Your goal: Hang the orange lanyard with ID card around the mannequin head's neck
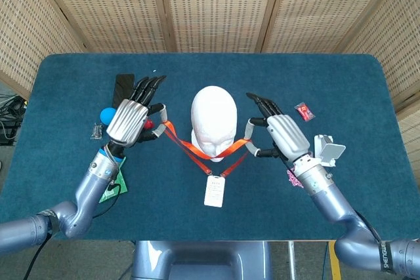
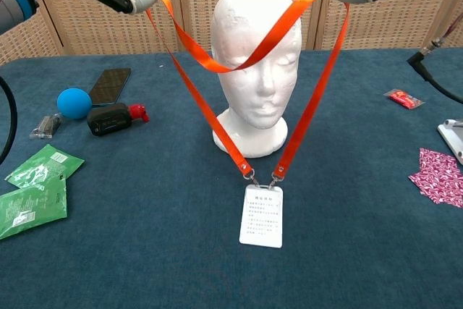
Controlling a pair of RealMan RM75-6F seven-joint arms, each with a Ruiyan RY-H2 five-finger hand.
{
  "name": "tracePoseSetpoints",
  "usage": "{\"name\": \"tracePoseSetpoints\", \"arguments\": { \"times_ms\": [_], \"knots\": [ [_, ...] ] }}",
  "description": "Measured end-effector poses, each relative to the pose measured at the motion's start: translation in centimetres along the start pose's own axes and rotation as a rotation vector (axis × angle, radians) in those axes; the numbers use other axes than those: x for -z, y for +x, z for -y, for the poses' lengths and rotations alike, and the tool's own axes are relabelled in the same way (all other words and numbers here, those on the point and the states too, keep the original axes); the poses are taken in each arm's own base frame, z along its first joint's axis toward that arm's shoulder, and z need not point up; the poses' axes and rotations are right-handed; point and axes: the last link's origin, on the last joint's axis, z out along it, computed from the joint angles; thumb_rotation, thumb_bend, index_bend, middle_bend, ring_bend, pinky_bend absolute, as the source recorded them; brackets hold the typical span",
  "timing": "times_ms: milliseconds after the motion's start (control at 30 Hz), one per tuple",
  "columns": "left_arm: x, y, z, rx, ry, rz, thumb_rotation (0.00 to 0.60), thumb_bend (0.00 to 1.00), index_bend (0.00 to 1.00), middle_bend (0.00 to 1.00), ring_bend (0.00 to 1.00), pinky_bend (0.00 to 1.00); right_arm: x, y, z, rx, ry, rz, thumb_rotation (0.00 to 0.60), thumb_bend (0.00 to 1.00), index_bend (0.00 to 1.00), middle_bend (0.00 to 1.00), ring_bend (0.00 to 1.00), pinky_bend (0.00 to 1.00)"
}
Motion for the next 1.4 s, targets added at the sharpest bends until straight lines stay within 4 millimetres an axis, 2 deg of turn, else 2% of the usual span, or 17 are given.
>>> {"name": "tracePoseSetpoints", "arguments": {
  "times_ms": [167,367,700,1000,1233,1300,1333,1367,1400],
  "knots": [
    [-1.4,0.6,0.2,0.060,0.049,0.009,0.600,0.39,0.69,0.00,0.00,0.00,-1.4,1.2,0.5,-0.060,-0.029,-0.020,0.600,0.73,0.72,0.08,0.00,0.00],
    [-2.2,1.2,0.6,0.111,0.083,0.007,0.600,0.40,0.68,0.00,0.00,0.00,-2.5,2.2,1.0,-0.131,-0.061,-0.023,0.600,0.73,0.72,0.08,0.00,0.00],
    [-3.5,2.0,1.6,0.177,0.168,0.016,0.600,0.40,0.65,0.00,0.00,0.00,-5.4,3.8,1.2,-0.371,-0.165,-0.045,0.600,0.73,0.72,0.08,0.00,0.00],
    [-5.2,1.1,3.0,0.175,0.247,0.049,0.600,0.40,0.59,0.00,0.00,0.00,-9.7,5.1,0.3,-0.308,-0.243,-0.113,0.600,0.73,0.72,0.09,0.00,0.00],
    [-6.1,0.2,3.8,0.188,0.271,0.061,0.600,0.39,0.53,0.00,0.00,0.00,-11.4,4.8,-1.0,-0.280,-0.293,-0.118,0.600,0.73,0.72,0.09,0.00,0.00],
    [-6.3,0.0,4.0,0.193,0.280,0.063,0.600,0.39,0.44,0.00,0.00,0.00,-11.9,4.7,-1.3,-0.277,-0.305,-0.120,0.600,0.73,0.70,0.09,0.00,0.00],
    [-6.4,-0.1,4.2,0.196,0.287,0.063,0.600,0.39,0.32,0.00,0.00,0.00,-12.0,4.7,-1.4,-0.278,-0.310,-0.122,0.600,0.73,0.67,0.09,0.00,0.00],
    [-6.5,-0.1,4.4,0.198,0.292,0.063,0.600,0.40,0.17,0.00,0.00,0.00,-12.2,4.6,-1.6,-0.280,-0.314,-0.124,0.600,0.71,0.61,0.08,0.00,0.00],
    [-6.6,-0.2,4.5,0.201,0.297,0.063,0.600,0.40,0.09,0.00,0.00,0.00,-12.4,4.5,-1.7,-0.281,-0.319,-0.127,0.600,0.67,0.54,0.08,0.00,0.00]
  ]
}}
